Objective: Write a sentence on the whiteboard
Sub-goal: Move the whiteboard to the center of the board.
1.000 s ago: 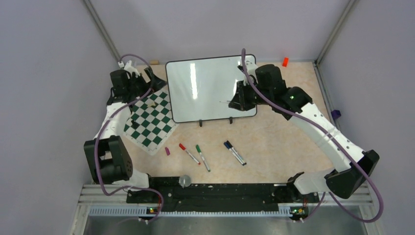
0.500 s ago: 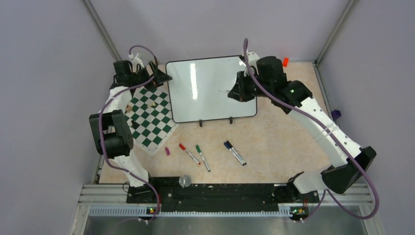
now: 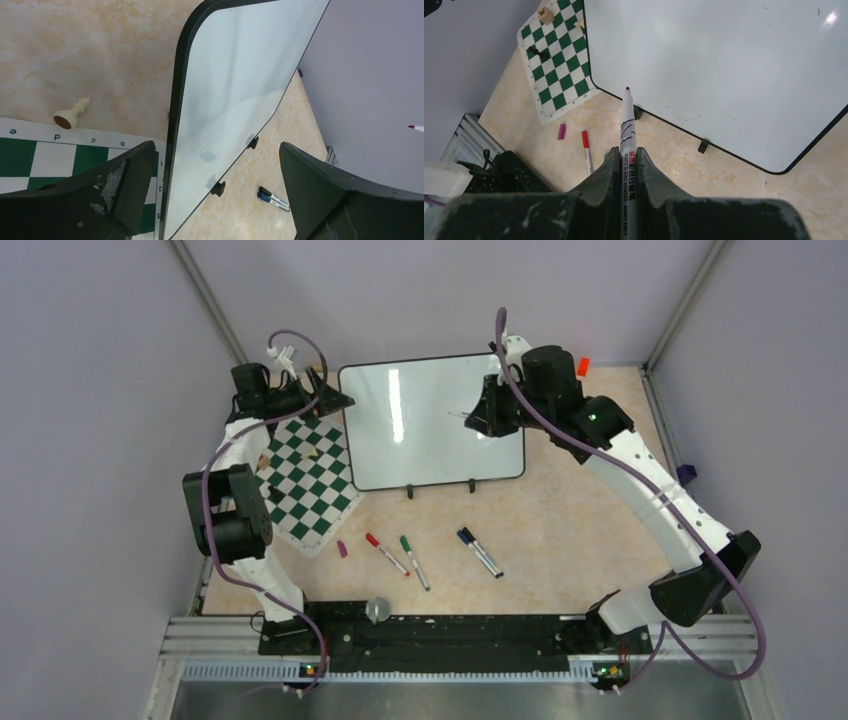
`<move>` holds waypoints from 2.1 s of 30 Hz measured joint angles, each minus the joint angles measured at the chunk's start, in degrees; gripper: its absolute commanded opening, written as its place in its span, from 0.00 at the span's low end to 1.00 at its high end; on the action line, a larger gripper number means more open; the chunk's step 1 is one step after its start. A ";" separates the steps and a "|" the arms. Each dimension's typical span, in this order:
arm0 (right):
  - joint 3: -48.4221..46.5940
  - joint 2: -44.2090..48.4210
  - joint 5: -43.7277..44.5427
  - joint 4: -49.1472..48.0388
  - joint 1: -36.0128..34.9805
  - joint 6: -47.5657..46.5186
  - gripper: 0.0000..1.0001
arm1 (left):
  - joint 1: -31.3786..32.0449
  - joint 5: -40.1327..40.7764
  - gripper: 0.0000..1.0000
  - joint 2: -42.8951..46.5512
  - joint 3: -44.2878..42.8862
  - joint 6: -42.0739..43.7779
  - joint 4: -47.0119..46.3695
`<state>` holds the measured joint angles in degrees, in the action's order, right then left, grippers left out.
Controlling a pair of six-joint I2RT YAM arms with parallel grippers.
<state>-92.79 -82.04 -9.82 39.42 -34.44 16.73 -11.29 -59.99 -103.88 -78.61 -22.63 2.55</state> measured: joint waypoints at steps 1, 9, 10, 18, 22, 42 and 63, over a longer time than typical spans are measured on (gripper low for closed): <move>0.00 -0.15 0.20 -0.07 0.07 0.00 0.00 | 0.00 -0.13 0.99 0.00 0.00 0.28 -0.02; 0.00 -0.90 2.34 -0.74 0.17 0.00 0.00 | -0.20 -3.96 0.96 -3.76 -3.91 1.29 -0.39; 0.00 -0.90 2.56 -0.87 0.17 0.00 0.00 | -0.26 -4.76 0.93 -4.79 -4.66 1.09 -0.76; 0.00 -0.94 3.10 -1.16 0.28 0.04 0.00 | -0.39 -2.27 0.59 -6.51 -2.91 1.66 -3.43; 0.00 -1.20 3.23 -1.79 0.39 0.46 0.00 | -0.52 -4.59 0.48 -6.82 1.29 -1.07 -14.45; -0.02 -2.40 3.30 -2.14 0.50 1.55 0.00 | -0.79 -17.05 0.53 -21.33 -0.37 -41.79 -74.93; -1.84 -2.78 3.06 -1.90 0.50 1.90 0.00 | 0.13 -19.30 0.00 -22.18 -0.33 -42.40 -74.90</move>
<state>-94.63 -84.82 -6.76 37.52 -33.93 18.63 -11.16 -79.29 -126.06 -78.94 -65.04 -72.36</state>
